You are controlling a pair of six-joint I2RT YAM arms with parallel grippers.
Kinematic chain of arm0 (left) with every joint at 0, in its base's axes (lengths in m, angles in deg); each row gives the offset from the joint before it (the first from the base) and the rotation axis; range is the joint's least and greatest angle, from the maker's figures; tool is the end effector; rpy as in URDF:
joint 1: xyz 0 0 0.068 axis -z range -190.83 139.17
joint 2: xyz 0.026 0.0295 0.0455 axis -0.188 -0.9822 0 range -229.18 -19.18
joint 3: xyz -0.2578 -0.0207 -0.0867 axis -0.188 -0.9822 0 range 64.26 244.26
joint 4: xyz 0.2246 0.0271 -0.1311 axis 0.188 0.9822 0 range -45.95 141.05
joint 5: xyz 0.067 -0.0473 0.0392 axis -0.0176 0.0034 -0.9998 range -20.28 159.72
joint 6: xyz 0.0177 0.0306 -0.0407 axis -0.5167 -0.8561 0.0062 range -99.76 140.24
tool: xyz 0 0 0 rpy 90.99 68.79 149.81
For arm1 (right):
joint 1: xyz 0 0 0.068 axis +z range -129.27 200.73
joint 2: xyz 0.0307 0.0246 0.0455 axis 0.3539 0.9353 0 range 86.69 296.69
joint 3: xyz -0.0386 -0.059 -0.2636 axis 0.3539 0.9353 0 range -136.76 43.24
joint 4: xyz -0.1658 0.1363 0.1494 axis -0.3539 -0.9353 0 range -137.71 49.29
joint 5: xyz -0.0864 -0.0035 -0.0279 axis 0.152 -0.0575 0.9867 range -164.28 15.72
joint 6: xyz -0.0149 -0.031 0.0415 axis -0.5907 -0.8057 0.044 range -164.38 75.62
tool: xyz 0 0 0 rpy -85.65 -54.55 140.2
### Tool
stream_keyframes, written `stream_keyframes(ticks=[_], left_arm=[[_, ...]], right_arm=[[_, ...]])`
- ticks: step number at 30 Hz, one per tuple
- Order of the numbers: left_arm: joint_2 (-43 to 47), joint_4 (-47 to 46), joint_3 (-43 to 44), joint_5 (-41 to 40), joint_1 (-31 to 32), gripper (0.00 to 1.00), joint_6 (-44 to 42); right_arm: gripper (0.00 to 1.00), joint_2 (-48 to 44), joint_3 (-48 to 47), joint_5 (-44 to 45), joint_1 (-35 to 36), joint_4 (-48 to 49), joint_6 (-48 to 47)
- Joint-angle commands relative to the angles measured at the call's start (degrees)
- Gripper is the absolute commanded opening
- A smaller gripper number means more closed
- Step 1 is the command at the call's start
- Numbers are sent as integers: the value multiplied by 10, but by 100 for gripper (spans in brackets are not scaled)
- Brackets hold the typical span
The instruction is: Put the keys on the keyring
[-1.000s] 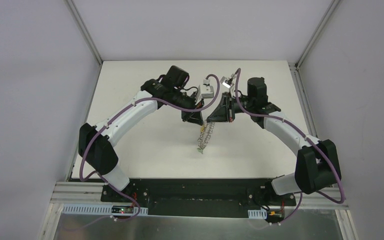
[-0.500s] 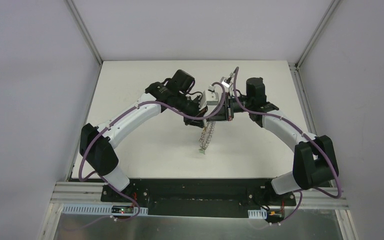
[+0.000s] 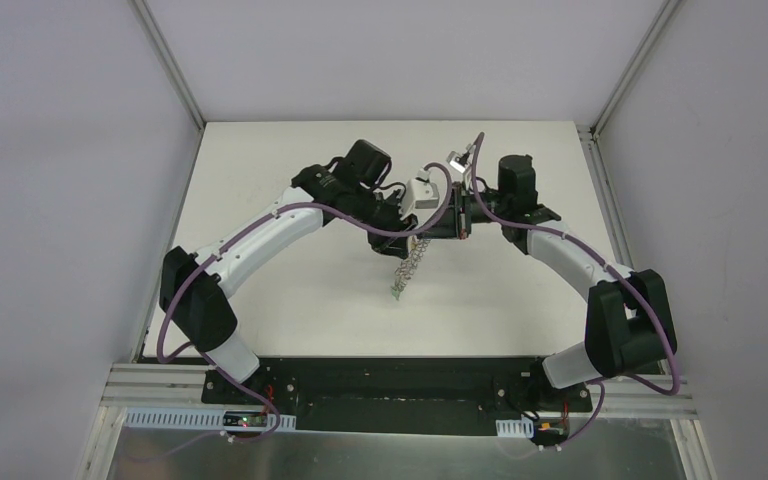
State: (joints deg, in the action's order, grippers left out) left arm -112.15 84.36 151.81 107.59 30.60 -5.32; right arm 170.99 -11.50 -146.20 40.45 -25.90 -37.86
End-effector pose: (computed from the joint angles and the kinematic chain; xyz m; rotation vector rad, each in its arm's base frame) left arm 0.2514 -0.2510 0.3407 1.5456 1.7503 -0.9156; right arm 0.2886 0.1394 0.2859 -1.0999 1.5239 1.4461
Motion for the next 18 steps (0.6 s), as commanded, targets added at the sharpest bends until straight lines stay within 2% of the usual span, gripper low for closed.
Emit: stream_keyframes(ticks=[1, 6, 18], left_arm=[[11, -11, 16, 45, -28, 36, 35], [2, -22, 29, 92, -45, 43, 64], [-37, -65, 25, 185, -46, 43, 130]], right_arm=[[0, -27, 7, -49, -5, 40, -16], [0, -22, 8, -78, -6, 41, -24], [0, -28, 8, -91, -4, 40, -25]])
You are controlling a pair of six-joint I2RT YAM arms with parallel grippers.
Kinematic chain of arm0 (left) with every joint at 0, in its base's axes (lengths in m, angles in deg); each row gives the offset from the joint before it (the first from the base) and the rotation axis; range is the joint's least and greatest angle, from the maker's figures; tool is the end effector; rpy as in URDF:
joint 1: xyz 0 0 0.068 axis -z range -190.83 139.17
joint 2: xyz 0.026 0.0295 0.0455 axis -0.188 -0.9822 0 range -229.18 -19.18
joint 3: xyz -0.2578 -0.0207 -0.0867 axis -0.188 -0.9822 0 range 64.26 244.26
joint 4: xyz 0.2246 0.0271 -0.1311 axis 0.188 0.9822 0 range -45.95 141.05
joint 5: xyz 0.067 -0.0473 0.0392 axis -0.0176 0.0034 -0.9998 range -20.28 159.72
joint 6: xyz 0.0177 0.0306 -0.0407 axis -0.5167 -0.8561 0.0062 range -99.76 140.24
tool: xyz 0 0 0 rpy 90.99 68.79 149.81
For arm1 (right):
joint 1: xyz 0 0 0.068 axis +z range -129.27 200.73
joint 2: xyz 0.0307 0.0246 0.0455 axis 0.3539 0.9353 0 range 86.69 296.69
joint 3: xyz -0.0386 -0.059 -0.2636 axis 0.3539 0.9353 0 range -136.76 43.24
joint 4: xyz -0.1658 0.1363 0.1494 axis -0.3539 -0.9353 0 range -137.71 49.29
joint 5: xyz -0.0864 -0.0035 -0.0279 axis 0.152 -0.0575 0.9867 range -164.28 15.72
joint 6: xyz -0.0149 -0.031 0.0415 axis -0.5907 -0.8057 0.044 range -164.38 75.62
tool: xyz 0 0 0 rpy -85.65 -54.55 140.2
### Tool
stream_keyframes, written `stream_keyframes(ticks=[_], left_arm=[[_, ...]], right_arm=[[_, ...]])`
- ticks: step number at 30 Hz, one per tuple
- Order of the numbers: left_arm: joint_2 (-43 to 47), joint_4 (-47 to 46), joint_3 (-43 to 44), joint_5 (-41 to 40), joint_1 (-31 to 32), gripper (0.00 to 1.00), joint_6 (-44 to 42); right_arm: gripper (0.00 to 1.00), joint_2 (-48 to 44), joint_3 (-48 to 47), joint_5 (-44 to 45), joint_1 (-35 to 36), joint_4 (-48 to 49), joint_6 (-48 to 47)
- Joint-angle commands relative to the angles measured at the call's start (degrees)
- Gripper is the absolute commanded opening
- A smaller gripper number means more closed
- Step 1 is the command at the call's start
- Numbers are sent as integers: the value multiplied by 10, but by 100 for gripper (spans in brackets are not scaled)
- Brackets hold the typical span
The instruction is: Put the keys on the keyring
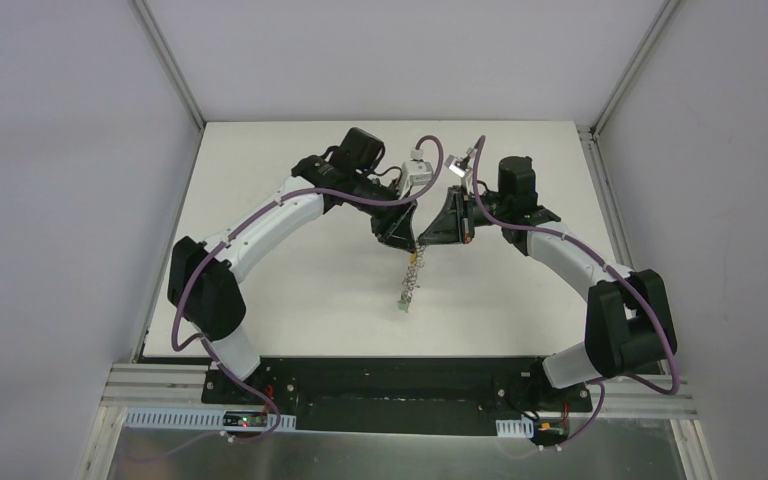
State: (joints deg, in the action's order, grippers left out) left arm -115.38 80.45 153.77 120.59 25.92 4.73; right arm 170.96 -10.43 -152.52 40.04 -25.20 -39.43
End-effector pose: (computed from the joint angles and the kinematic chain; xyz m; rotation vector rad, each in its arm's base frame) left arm 0.2794 -0.2431 0.3411 1.3896 1.7917 -1.2155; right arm 0.2843 0.1366 0.2820 -1.1823 1.4541 1.5209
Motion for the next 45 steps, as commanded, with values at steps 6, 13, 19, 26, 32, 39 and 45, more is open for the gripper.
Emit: stream_keyframes(ticks=[6, 13, 19, 26, 32, 39, 45], left_arm=[[-6, -44, -7, 57, 1, 38, 43], [-15, -40, -5, 73, 1, 25, 46], [-9, -34, -14, 68, -2, 32, 35], [-6, -36, -23, 71, -5, 19, 34], [-7, -44, -19, 82, -5, 17, 43], [-12, -45, -12, 93, -5, 6, 51], [-12, -28, -9, 98, -6, 0, 32]], right_arm=[[0, -27, -3, -28, 0, 34, -8], [0, -29, -2, -25, -1, 33, -9], [0, -25, -4, -24, -1, 33, -8], [0, -26, -6, -21, -4, 34, -5], [0, -23, -6, -20, -3, 33, -4], [0, -24, -6, -17, -3, 33, -3], [0, -23, -4, -11, -7, 32, -6]])
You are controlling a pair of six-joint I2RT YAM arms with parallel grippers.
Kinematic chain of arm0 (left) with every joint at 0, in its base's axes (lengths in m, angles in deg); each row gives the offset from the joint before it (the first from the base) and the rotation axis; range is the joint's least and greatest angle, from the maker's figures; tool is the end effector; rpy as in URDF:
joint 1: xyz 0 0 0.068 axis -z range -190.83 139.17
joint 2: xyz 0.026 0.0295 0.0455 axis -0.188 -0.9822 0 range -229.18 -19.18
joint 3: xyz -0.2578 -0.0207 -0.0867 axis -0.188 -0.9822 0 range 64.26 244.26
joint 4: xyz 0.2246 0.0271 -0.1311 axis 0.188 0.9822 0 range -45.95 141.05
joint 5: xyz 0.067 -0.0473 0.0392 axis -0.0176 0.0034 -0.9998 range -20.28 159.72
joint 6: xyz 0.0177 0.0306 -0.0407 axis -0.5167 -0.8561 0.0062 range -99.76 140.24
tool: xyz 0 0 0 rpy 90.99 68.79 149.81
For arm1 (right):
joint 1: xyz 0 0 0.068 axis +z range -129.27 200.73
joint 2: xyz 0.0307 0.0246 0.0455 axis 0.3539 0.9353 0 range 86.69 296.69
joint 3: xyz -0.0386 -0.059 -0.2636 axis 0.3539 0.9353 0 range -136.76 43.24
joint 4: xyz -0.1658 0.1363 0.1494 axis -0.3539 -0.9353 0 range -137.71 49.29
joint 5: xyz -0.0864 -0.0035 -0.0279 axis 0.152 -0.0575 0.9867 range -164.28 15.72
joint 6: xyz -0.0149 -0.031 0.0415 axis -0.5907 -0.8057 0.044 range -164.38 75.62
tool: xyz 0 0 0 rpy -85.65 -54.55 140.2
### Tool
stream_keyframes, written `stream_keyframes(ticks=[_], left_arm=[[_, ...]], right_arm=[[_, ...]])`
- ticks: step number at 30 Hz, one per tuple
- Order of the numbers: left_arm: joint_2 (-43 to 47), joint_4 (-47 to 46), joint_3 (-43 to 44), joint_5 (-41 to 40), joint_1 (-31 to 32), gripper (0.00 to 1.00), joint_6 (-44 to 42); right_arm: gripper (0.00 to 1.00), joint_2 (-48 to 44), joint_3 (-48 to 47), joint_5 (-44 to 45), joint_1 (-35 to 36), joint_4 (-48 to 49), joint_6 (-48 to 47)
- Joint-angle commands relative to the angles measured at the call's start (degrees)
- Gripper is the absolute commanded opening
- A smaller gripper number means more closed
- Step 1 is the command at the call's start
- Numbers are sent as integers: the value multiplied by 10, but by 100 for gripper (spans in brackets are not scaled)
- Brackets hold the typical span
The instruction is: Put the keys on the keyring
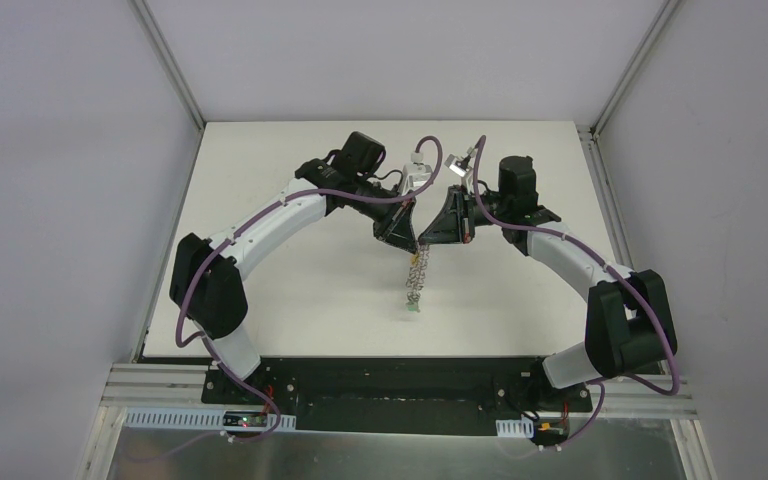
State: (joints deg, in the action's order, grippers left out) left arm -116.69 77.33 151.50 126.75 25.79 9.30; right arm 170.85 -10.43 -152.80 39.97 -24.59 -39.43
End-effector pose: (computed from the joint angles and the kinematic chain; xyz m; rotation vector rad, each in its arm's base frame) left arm 0.2823 -0.2470 0.3263 1.3626 1.8141 -1.3811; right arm 0.2842 0.1362 0.2834 -1.1891 1.4404 1.5171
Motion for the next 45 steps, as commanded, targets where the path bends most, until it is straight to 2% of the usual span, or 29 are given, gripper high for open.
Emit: stream_keyframes(ticks=[1, 10, 23, 32, 39, 45], left_arm=[[4, 8, 15, 32, -5, 0, -19], [24, 87, 52, -5, -5, 0, -98], [23, 88, 62, -5, -8, 0, -99], [7, 99, 67, -5, -7, 0, -97], [-2, 119, 69, -2, 4, 0, -111], [-9, 131, 71, 5, 9, 0, -119]], right_arm=[[0, -21, -3, -8, -8, 26, -6], [0, -29, 7, -1, -13, 8, -40], [5, -36, 10, 5, -10, -63, -114], [12, -41, 3, 12, 5, -67, -113], [22, -42, -9, 19, 16, -66, -109], [23, -42, -11, 9, 20, -66, -110]])
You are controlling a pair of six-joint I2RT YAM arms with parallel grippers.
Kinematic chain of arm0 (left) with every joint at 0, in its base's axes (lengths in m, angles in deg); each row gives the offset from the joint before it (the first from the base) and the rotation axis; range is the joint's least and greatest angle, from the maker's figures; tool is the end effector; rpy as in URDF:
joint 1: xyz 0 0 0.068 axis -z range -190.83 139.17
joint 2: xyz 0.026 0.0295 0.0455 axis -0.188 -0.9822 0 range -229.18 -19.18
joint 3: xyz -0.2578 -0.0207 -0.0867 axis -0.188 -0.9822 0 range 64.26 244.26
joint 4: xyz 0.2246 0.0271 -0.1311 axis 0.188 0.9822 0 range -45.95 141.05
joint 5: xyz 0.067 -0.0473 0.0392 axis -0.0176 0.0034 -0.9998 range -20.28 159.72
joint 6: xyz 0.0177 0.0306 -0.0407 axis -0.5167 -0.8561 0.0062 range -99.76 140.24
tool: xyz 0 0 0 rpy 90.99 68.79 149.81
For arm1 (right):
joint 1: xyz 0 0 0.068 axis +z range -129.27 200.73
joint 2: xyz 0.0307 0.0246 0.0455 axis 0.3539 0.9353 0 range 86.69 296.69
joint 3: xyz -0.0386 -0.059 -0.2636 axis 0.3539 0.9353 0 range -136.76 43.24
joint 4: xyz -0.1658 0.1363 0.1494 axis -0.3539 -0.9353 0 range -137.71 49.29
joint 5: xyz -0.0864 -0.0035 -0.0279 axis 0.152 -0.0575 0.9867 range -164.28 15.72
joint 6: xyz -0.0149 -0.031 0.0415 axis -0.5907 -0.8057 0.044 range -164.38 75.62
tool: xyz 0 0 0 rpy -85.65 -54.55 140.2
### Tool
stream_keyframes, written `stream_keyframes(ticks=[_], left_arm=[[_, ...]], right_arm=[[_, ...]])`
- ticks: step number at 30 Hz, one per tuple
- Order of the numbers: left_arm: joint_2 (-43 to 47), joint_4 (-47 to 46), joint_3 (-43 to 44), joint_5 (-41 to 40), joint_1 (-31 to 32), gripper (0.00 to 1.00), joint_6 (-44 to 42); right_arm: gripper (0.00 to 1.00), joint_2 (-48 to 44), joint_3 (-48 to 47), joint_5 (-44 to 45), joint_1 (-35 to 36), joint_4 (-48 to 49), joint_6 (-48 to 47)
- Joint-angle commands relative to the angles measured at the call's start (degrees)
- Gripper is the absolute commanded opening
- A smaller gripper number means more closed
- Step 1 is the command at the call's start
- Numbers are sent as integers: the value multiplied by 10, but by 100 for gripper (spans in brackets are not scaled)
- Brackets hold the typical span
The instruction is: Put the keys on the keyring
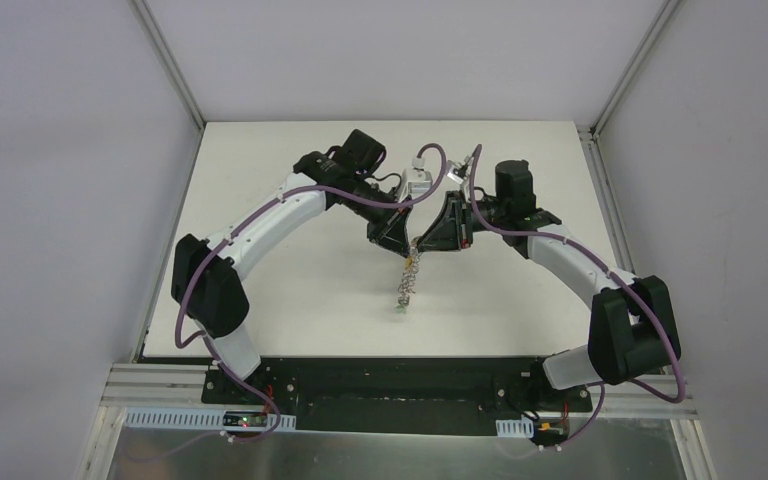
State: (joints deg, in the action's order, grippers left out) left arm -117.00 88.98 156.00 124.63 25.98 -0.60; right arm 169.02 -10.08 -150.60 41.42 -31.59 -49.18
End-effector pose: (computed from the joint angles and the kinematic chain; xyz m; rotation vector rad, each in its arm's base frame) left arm 0.2751 -0.2422 0.3354 1.4784 1.8093 -1.2953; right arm 0.2737 0.1404 0.2808 -1.2482 1.4047 1.4404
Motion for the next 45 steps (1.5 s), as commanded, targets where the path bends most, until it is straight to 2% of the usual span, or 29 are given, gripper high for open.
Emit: stream_keyframes(ticks=[1, 17, 24, 28, 33, 36, 40, 45], left_arm=[[-7, 15, 27, 27, 7, 0, -20], [-13, 19, 35, 31, 11, 0, -18], [-13, 19, 35, 29, 10, 0, -17], [-14, 14, 35, 29, 9, 0, -12], [-8, -3, 29, 29, 3, 0, -5], [11, -29, 11, 26, -3, 15, 3], [44, -64, -20, 1, -5, 30, -6], [60, -74, -40, -33, -5, 37, -30]], right_arm=[[24, -25, -15, -14, 7, 4, -13], [23, -11, -17, -13, 27, -1, -20], [11, -7, -20, -13, 28, -16, -32], [0, -7, -21, -13, 27, -17, -33], [0, -8, -27, -14, 21, -18, -27], [0, -12, -35, -16, 12, -15, -17], [0, -18, -28, -21, 11, 29, 34], [0, -19, -20, -20, 10, 78, 86]])
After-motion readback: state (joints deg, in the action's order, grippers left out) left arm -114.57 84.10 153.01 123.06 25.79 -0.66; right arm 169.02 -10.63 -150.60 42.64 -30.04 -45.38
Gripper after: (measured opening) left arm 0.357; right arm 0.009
